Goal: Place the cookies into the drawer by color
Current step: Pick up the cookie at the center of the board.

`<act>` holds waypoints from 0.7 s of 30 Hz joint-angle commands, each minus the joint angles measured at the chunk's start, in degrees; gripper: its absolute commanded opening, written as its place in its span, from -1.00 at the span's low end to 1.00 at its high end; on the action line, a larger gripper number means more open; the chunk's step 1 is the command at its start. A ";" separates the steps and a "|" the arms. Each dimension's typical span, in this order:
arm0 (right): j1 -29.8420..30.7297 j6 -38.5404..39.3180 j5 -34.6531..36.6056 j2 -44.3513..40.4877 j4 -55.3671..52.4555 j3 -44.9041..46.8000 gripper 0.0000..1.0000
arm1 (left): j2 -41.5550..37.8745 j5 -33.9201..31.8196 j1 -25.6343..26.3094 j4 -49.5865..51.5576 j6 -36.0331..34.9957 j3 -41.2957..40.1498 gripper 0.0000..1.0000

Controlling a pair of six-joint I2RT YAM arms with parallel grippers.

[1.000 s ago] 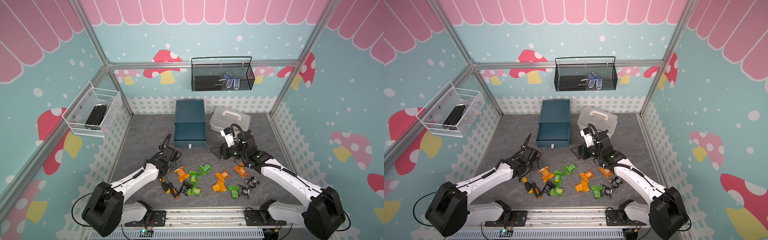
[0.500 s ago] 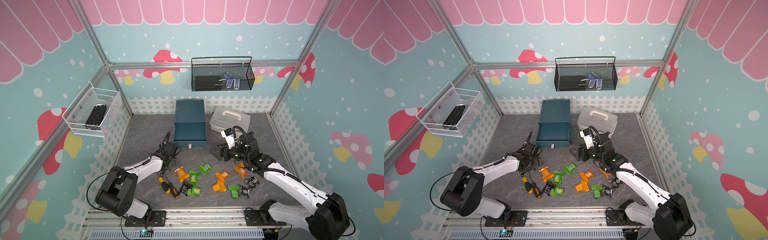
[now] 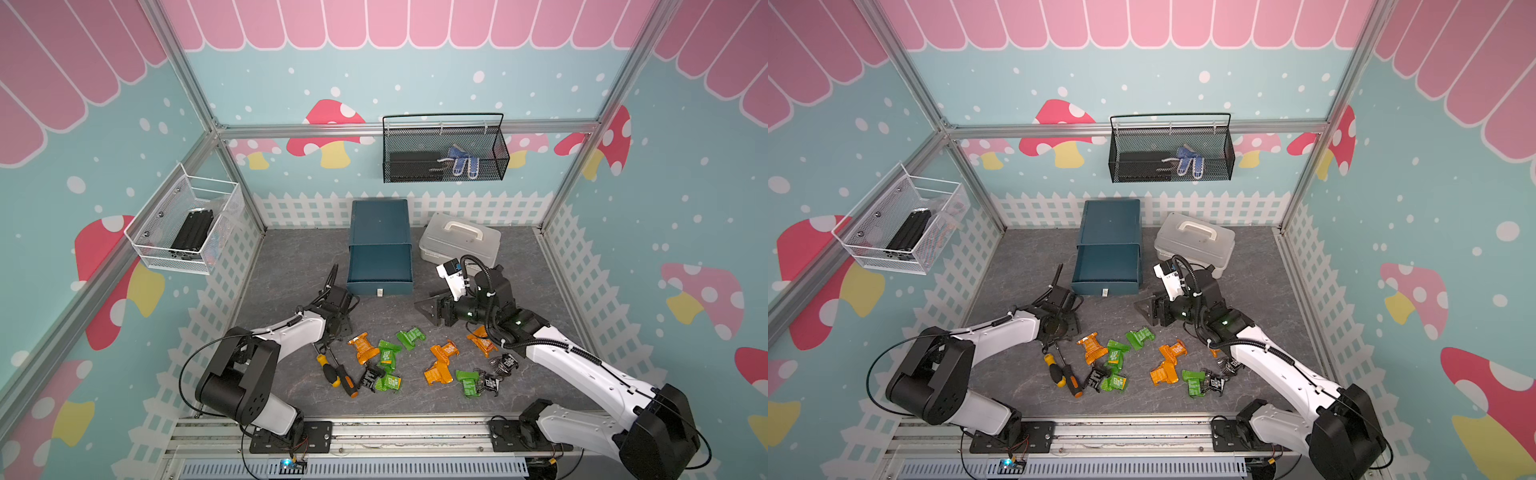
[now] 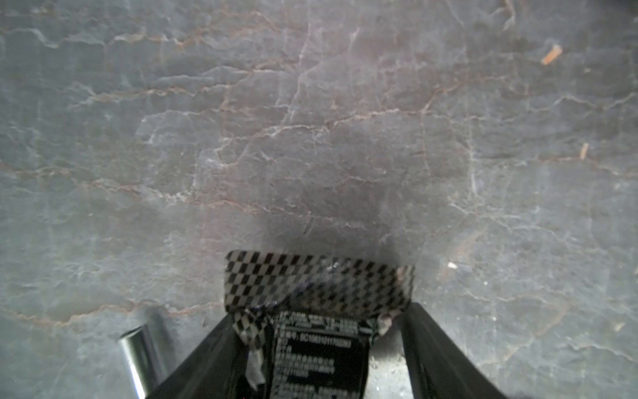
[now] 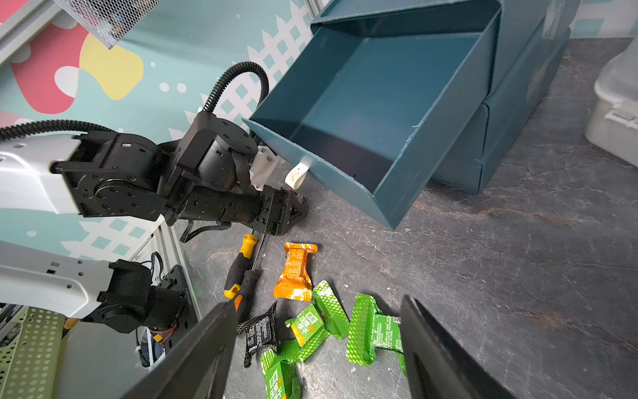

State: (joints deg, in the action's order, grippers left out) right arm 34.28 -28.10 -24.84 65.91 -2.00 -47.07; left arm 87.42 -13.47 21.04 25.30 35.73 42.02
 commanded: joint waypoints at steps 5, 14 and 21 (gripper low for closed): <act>0.96 0.32 0.65 -0.48 -0.86 -0.73 0.56 | -0.96 0.04 -0.47 1.33 0.33 -1.19 0.07; 1.09 0.66 1.11 -0.08 -0.86 -0.96 0.56 | -1.00 0.45 -1.11 1.00 -0.13 -1.23 -0.20; 1.09 1.03 1.19 0.58 -1.06 -1.36 0.55 | -3.49 1.04 -2.15 0.97 -0.72 -1.85 -0.28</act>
State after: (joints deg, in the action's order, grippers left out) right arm 34.94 -27.46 -23.99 66.08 -2.59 -47.11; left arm 86.02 -12.53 19.51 25.26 35.68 41.10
